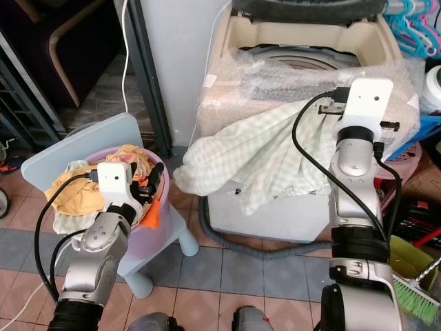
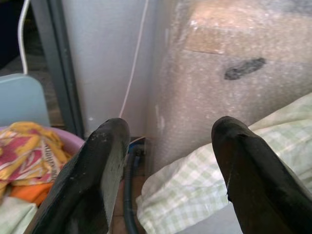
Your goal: Clothes washing
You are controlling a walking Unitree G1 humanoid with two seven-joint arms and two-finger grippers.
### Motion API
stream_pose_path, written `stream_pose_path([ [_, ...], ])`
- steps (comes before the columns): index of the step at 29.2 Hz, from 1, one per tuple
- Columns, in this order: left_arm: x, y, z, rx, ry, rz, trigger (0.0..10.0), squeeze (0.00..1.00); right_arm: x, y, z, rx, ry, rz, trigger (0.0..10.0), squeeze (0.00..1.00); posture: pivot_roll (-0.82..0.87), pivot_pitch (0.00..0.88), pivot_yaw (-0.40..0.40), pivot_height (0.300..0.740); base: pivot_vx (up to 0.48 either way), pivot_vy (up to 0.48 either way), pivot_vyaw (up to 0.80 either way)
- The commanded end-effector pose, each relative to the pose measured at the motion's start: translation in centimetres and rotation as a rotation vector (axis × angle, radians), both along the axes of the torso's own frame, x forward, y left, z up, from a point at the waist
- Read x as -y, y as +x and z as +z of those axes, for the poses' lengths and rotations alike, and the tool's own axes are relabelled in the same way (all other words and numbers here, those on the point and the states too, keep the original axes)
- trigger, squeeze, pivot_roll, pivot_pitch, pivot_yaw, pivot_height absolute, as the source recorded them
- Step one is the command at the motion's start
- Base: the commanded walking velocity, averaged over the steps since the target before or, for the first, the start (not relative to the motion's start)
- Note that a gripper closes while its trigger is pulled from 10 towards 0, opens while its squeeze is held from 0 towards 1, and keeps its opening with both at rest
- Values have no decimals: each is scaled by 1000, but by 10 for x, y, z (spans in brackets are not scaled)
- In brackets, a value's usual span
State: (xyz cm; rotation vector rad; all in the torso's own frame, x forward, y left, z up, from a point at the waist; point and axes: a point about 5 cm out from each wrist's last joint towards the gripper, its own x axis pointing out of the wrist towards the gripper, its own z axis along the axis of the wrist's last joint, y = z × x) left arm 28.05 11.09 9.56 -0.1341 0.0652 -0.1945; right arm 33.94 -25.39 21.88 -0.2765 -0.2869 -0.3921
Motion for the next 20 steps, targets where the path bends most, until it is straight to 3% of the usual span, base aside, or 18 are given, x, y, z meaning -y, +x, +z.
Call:
stream_pose_path([
  [1, -1, 0, 5, 24, 0, -6, 10000, 0, -6, -1, 15, 78, 1, 32, 10000, 0, -44, 58, 66, 740, 0, 0, -800],
  [3, -1, 0, 5, 24, 0, -10, 10000, 0, -13, 0, 13, 74, 7, 89, 10000, 0, -44, 58, 65, 740, 0, 0, 0],
  [5, -1, 0, 4, 25, -1, -11, 10000, 0, -31, 0, 7, 48, 29, 226, 10000, 0, -44, 57, 63, 740, 0, 0, 0],
  [6, -1, 0, 4, 25, -1, -11, 10000, 0, -31, 0, 7, 48, 29, 226, 10000, 0, -44, 57, 63, 740, 0, 0, 0],
  [8, -3, -1, 2, 17, 16, 4, 10000, 0, -56, -9, -9, -2, 9, 351, 10000, 0, -43, 56, 61, 740, 0, 0, 0],
  [12, -5, -2, 0, 9, 25, 18, 10000, 0, -68, -19, -24, -37, 12, 386, 10000, 0, -43, 57, 59, 740, 0, 0, 0],
  [15, -10, -4, -2, 8, 42, 48, 10000, 0, -85, -47, -53, -97, 15, 435, 10000, 0, -46, 58, 60, 740, 0, 0, 0],
  [20, -11, -6, -2, 20, 60, 45, 10000, 0, -85, -62, -61, -114, 28, 417, 10000, 0, -55, 58, 63, 740, 0, 0, 0],
])
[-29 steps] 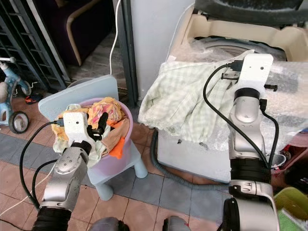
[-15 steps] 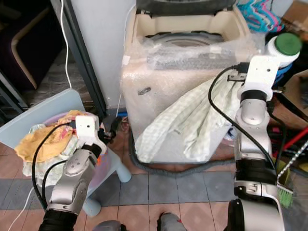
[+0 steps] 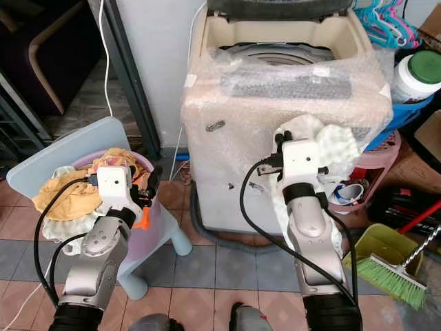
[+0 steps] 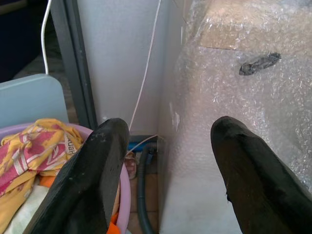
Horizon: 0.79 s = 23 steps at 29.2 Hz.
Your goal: Clothes washing
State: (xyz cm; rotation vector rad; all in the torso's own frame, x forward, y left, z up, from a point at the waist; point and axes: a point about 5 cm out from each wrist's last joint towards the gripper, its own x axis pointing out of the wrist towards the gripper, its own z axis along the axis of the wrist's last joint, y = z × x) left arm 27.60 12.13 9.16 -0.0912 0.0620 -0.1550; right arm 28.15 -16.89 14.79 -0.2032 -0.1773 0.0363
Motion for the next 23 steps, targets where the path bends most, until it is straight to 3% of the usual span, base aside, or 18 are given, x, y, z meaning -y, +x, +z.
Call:
stream_pose_path([
  [1, -1, -2, 2, 15, 16, 6, 10000, 0, 0, -8, 9, 38, 2, -4, 10000, 0, -59, 57, 61, 740, 0, 0, 0],
  [2, -2, -3, 2, 15, 16, 6, 10000, 0, 0, -10, 8, 35, 4, -6, 10000, 0, -59, 57, 61, 740, 0, 0, 0],
  [5, -6, -9, 0, 8, 27, 4, 10000, 0, 1, -41, -15, -46, -26, -23, 10000, 0, -61, 61, 64, 740, 0, 0, 0],
  [9, -8, -11, 1, 23, 14, -21, 10000, 0, -3, -52, -13, -39, -33, -31, 10000, 0, -69, 65, 68, 740, 0, 0, 0],
  [14, -2, -8, 2, 25, 12, -43, 10000, 0, -7, -30, 24, 116, -98, -24, 10000, 0, -83, 60, 82, 740, 0, 0, 0],
  [16, 2, -5, 5, 34, 9, -54, 10000, 0, -6, -13, 60, 252, -156, -15, 10000, 0, -87, 55, 85, 740, 0, 0, 0],
  [17, 2, -5, 5, 35, 8, -56, 10000, 0, -6, -11, 66, 273, -164, -18, 10000, 0, -87, 55, 85, 740, 0, 0, 0],
  [18, 3, -5, 5, 37, 6, -57, 10000, 0, -3, 0, 90, 354, -190, -25, 10000, 0, -86, 52, 84, 740, 0, 0, 0],
  [23, 4, -5, 6, 42, 0, -54, 10000, 0, 1, 17, 125, 437, -205, -8, 10000, 0, -79, 48, 77, 740, 197, 0, 0],
])
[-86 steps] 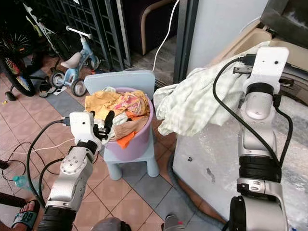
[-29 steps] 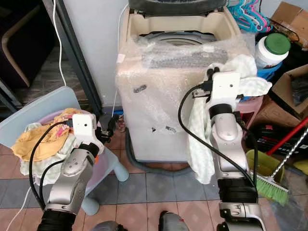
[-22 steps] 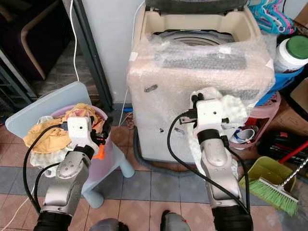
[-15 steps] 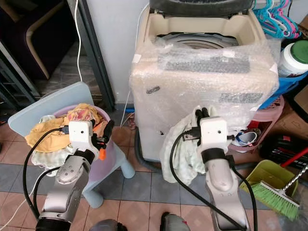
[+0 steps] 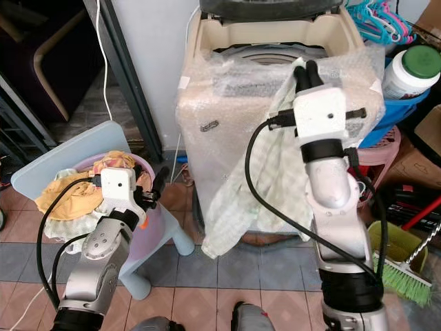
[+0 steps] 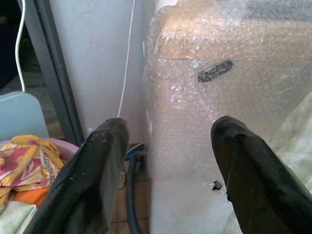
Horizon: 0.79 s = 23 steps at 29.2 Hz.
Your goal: Clothes washing
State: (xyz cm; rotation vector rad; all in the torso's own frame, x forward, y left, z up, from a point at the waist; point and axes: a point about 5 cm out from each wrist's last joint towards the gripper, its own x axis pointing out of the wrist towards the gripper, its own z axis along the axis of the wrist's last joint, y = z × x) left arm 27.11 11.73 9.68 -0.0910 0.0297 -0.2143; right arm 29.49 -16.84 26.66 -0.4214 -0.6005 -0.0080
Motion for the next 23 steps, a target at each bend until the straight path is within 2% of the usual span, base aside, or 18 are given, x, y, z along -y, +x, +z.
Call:
stream_pose_path([
  [1, 0, 0, 1, 8, 3, 5, 10000, 0, 2, 6, 8, 9, 2, 14, 10000, 0, -76, 47, 73, 740, 266, 0, 0],
  [8, 1, 0, 2, 16, -5, 5, 10000, 0, 0, 19, 6, -12, -13, 37, 10000, 0, -66, 50, 69, 740, 323, 0, 0],
  [16, 2, 0, 2, 14, -11, -6, 10000, 0, 1, 25, 9, -7, -13, 42, 10000, 0, -71, 53, 71, 740, 367, 0, 0],
  [20, 4, 1, 1, 12, -11, -10, 10000, 0, 0, 33, 18, 18, -25, 59, 10000, 0, -72, 53, 72, 740, 365, 0, 0],
  [23, 4, 1, 1, 13, -11, -14, 10000, 0, 0, 47, 40, 56, -25, 66, 10000, 0, -70, 52, 72, 740, 363, 0, 0],
])
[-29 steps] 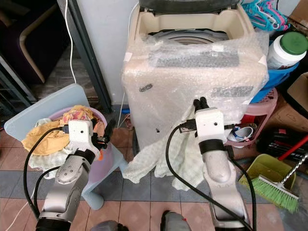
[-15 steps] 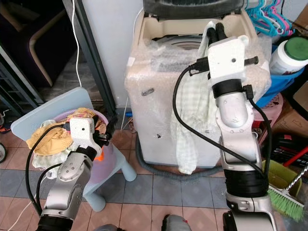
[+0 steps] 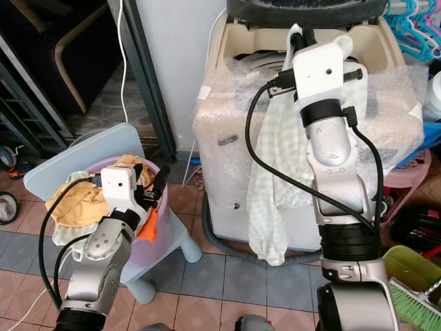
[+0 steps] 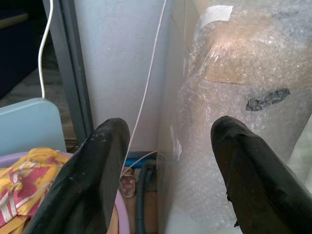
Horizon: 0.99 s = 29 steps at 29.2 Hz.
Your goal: Clothes washing
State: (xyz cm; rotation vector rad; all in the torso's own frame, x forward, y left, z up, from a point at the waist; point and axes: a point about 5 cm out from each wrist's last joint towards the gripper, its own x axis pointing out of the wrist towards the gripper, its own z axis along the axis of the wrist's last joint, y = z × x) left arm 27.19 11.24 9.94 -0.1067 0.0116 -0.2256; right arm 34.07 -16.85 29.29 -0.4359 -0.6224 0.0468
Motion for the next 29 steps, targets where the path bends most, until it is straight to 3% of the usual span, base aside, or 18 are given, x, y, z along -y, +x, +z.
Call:
stream_pose_path([
  [1, -1, 0, -1, -4, 7, -3, 10000, 0, -1, 5, 19, 59, 3, 18, 10000, 0, -67, 52, 72, 740, 364, 0, 0],
  [11, 0, -1, -1, -3, 16, 5, 10000, 0, -2, 21, 60, 161, 1, 21, 10000, 0, -50, 55, 62, 740, 381, 0, 0],
  [19, 0, -2, -4, -22, 21, 4, 10000, 0, -3, 23, 54, 155, 18, 21, 10000, 0, -55, 64, 66, 740, 413, -133, 0],
  [24, -2, -2, -9, -54, 28, 9, 10000, 0, 2, 26, 46, 137, 31, 6, 10000, 0, -55, 67, 68, 740, 0, 0, 0],
  [29, -1, -3, -7, -42, 24, -2, 10000, 0, 3, 27, 44, 130, 34, 4, 10000, 0, -52, 66, 67, 740, 0, -436, 0],
])
